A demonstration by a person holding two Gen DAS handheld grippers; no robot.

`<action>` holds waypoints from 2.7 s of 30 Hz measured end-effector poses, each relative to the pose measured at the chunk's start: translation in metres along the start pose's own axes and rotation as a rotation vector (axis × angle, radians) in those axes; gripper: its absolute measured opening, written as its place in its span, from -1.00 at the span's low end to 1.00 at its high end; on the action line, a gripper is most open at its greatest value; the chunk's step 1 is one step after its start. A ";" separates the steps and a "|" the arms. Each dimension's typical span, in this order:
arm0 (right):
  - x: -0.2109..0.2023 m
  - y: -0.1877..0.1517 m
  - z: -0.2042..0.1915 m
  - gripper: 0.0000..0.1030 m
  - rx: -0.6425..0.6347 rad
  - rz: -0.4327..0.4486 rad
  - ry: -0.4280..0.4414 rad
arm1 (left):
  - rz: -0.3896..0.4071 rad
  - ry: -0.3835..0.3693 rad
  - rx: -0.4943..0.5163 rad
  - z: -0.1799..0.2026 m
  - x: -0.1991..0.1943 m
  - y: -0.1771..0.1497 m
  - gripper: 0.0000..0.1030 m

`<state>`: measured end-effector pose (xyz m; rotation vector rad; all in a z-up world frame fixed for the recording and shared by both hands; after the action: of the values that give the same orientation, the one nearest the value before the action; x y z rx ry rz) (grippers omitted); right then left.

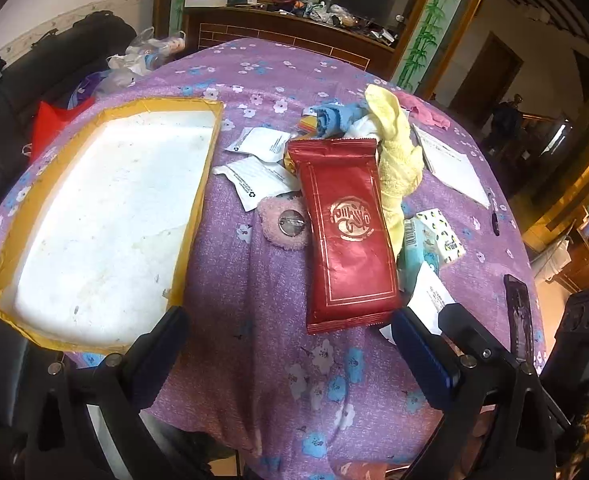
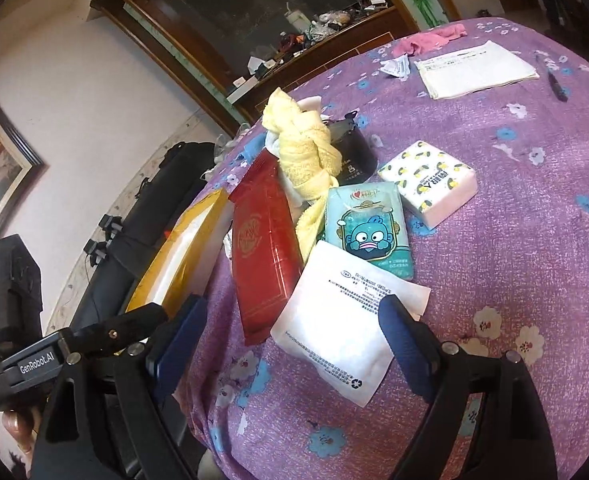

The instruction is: Organize soft objects

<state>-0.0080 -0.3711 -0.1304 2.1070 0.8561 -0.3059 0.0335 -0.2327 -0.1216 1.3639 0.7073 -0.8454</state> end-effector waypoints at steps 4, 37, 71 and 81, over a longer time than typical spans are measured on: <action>-0.005 0.000 -0.004 0.69 -0.017 0.012 0.003 | 0.009 0.004 0.017 0.004 0.001 0.001 0.98; 0.008 0.000 0.003 0.71 0.019 -0.035 -0.019 | -0.022 -0.102 0.063 0.003 0.023 -0.005 0.97; 0.023 -0.003 -0.020 0.71 -0.002 -0.025 -0.105 | 0.019 -0.091 0.047 -0.028 0.012 -0.015 0.97; 0.019 -0.005 -0.021 0.71 0.005 -0.017 -0.101 | 0.019 -0.095 0.060 -0.025 0.008 -0.021 0.97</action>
<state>0.0010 -0.3433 -0.1293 2.0712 0.8151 -0.4209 0.0213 -0.2092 -0.1419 1.3720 0.5982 -0.9160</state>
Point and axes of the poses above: each gripper's, at about its wrist camera, not at the fingertips, and x roughly the way its jaws point, z to its right, y to its top, the point moved 6 cm from there along x, roughly the way its jaws point, and after that the axes turned 10 degrees about y, right-handed, at the moved point
